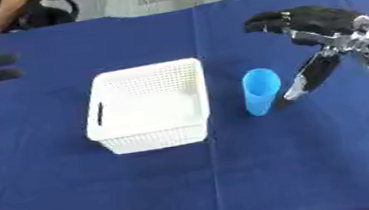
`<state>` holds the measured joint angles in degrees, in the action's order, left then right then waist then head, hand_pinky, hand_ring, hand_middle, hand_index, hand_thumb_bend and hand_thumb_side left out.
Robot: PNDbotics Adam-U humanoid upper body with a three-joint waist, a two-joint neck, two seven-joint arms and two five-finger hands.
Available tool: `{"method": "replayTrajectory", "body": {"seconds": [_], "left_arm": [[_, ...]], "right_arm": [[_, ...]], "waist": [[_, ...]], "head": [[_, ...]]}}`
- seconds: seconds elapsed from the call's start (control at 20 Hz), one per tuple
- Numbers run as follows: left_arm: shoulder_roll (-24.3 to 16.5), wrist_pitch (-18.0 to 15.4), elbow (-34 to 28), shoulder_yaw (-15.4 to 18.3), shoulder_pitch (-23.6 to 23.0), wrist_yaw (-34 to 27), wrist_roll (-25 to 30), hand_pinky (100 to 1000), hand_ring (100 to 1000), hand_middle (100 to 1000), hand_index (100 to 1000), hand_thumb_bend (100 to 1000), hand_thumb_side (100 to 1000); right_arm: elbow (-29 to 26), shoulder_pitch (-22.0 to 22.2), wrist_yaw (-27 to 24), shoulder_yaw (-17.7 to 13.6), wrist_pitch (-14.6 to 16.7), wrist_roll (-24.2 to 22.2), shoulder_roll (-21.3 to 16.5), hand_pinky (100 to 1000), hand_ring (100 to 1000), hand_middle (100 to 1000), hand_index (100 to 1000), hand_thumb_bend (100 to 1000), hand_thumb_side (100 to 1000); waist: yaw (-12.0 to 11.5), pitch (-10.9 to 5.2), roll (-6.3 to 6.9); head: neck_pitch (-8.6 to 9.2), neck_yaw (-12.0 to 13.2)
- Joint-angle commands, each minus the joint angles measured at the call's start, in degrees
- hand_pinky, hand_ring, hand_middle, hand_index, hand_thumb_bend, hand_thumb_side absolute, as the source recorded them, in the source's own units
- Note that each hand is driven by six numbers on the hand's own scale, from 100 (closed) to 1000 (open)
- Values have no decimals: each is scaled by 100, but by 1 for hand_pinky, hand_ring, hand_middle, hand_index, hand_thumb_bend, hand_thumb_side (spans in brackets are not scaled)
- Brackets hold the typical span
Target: Pick up objects on the table and place them in the box.
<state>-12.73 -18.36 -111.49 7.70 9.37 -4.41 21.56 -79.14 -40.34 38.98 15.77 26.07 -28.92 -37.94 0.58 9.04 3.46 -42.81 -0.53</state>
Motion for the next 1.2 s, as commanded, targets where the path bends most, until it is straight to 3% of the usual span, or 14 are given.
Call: {"method": "replayTrajectory", "body": {"seconds": [0.05, 1.2], "left_arm": [[-108, -8, -76, 7, 71, -42, 19, 776, 816, 944, 850, 872, 943], [-109, -33, -84, -33, 156, -78, 71, 776, 817, 945, 850, 864, 945]], "right_arm": [[33, -127, 101, 7, 72, -3, -28, 791, 871, 963, 999, 924, 512], [407, 71, 416, 56, 236, 109, 39, 788, 865, 939, 985, 909, 492]], "waist": [[-1, -71, -1], [-27, -4, 70]], "head": [[76, -37], [173, -133]]}}
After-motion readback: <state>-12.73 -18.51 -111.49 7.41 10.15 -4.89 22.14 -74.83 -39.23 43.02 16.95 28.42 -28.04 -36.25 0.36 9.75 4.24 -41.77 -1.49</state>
